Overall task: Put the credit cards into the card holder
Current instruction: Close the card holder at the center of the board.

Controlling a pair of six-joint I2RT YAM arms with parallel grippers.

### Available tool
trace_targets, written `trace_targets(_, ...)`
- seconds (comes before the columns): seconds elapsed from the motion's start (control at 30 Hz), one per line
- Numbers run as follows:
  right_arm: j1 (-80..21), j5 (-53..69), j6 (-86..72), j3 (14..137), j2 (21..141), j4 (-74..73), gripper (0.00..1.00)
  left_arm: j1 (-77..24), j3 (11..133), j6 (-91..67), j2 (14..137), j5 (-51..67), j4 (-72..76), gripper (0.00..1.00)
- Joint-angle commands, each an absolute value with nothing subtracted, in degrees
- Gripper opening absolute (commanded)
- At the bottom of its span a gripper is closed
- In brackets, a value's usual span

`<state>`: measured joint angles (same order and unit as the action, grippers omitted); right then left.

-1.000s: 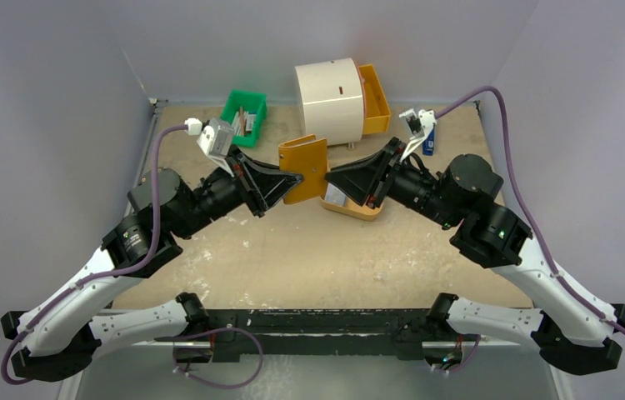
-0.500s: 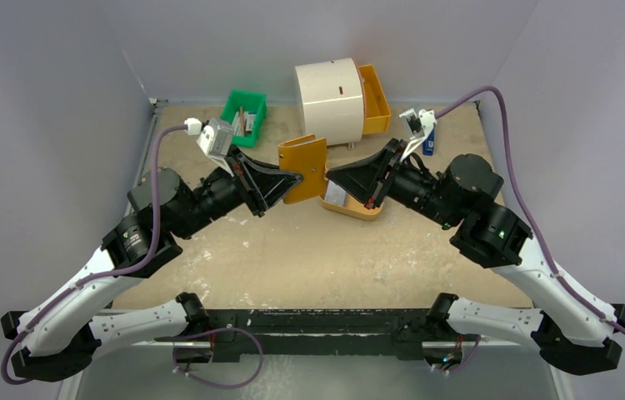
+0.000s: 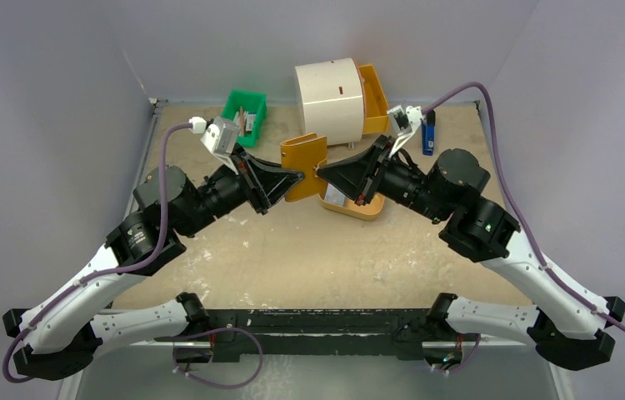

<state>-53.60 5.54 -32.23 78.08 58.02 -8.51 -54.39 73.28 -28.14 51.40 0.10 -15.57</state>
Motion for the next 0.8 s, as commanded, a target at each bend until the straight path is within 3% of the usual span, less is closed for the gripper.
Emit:
trace_targets(0.0,-53.7,7.38,-32.83,80.37,58.2,-4.26,0.0,-54.3,74.77,-26.92,51.15,0.18,-11.69,0.0)
trace_targets(0.77,-53.18,5.06,-33.65,81.96,61.01,-7.82,0.0,-54.24,74.44,-29.49,50.73,7.76,-9.02,0.0)
